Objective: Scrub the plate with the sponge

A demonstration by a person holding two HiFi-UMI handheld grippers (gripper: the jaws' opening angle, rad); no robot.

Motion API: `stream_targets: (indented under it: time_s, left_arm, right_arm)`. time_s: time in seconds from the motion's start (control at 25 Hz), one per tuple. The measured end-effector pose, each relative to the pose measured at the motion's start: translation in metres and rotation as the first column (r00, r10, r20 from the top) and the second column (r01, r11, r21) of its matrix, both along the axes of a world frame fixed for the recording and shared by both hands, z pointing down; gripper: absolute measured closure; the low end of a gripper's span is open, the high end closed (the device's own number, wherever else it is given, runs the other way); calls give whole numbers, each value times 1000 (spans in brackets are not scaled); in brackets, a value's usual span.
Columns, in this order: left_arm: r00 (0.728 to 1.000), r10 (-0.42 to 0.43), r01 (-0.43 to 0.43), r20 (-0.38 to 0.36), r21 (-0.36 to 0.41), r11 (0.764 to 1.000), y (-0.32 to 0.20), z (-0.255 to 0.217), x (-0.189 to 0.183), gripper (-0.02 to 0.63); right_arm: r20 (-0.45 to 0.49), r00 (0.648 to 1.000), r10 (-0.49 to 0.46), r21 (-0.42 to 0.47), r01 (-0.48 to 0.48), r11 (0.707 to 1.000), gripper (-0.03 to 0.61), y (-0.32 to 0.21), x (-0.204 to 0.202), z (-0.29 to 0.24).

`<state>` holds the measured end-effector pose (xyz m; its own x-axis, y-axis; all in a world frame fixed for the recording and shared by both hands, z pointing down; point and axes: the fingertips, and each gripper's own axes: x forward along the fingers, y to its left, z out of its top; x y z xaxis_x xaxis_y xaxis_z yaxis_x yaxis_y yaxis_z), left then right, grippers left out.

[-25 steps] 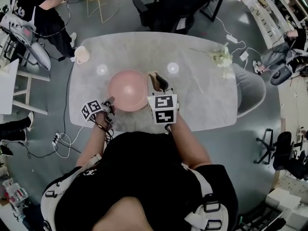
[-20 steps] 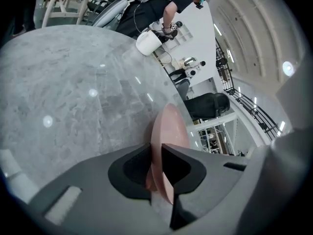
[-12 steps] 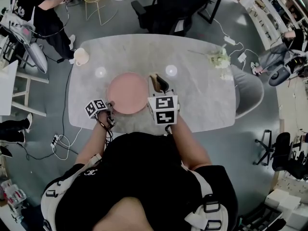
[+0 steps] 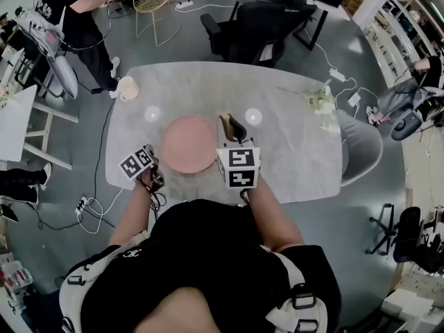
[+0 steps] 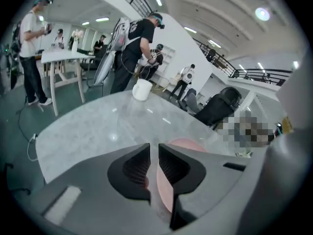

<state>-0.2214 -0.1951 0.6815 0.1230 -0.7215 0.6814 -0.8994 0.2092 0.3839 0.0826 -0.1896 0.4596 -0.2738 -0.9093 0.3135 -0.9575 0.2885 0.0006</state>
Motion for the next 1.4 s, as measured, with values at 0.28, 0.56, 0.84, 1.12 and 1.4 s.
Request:
stream_targets:
  time_s: [0.28, 0.56, 0.84, 1.12, 1.4]
  left_arm:
    - [985, 98, -140, 144, 317, 938, -30, -150, 14, 607]
    - [912, 244, -387, 330, 495, 778, -23, -261, 76, 609]
    - [891, 281, -442, 355, 541, 716, -15, -287, 109, 609]
    - [885, 286, -450, 367, 517, 728, -16, -276, 126, 609]
    - [888, 275, -440, 368, 512, 738, -20, -277, 126, 609]
  right_arm:
    - [94, 995, -18, 105, 8, 994, 513, -7, -12, -31]
    - [178, 984, -32, 263, -17, 965, 514, -11, -9, -70]
    - [147, 986, -79, 297, 32, 954, 514, -12, -15, -74]
    - [150, 983, -103, 291, 55, 955, 514, -21, -12, -70]
    - [157, 984, -82, 288, 34, 957, 514, -28, 0, -71]
